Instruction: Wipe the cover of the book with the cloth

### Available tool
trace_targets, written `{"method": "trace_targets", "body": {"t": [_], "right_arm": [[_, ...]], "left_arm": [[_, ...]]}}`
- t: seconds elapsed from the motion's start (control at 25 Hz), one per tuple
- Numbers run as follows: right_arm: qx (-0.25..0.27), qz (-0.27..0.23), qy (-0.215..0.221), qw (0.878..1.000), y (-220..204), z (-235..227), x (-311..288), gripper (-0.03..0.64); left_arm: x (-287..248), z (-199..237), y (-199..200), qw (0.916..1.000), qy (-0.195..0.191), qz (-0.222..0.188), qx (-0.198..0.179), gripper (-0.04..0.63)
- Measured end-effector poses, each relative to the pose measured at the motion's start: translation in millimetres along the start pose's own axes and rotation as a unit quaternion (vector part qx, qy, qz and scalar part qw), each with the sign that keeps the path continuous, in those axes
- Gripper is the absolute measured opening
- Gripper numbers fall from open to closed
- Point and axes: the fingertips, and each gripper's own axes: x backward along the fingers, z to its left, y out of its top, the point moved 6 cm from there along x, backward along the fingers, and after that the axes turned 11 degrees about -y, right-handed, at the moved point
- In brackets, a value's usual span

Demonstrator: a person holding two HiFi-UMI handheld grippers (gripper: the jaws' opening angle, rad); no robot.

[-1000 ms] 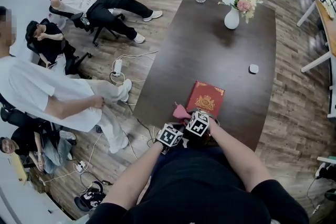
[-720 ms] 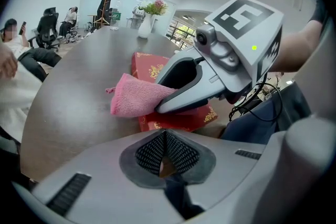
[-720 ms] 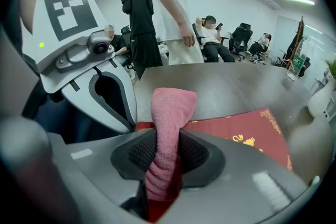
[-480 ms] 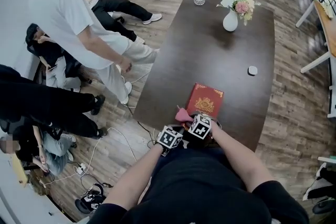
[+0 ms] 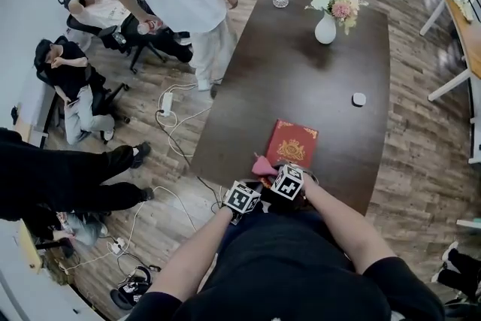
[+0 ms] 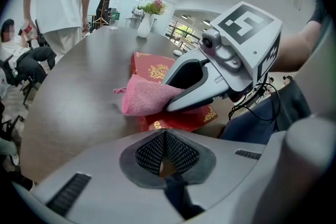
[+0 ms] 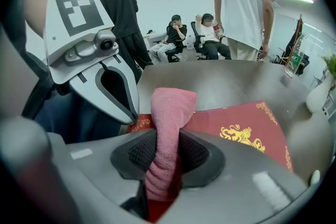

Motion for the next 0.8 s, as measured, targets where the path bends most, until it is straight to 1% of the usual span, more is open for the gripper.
{"method": "trace_targets", "body": {"t": [0.8], "right_arm": [[-0.002, 0.007, -0.005, 1.000, -15.7, -2.3, 11.0, 0.120]], "left_arm": [[-0.2, -0.7, -0.4, 1.0000, 0.002, -0.003, -0.002, -0.005]]}}
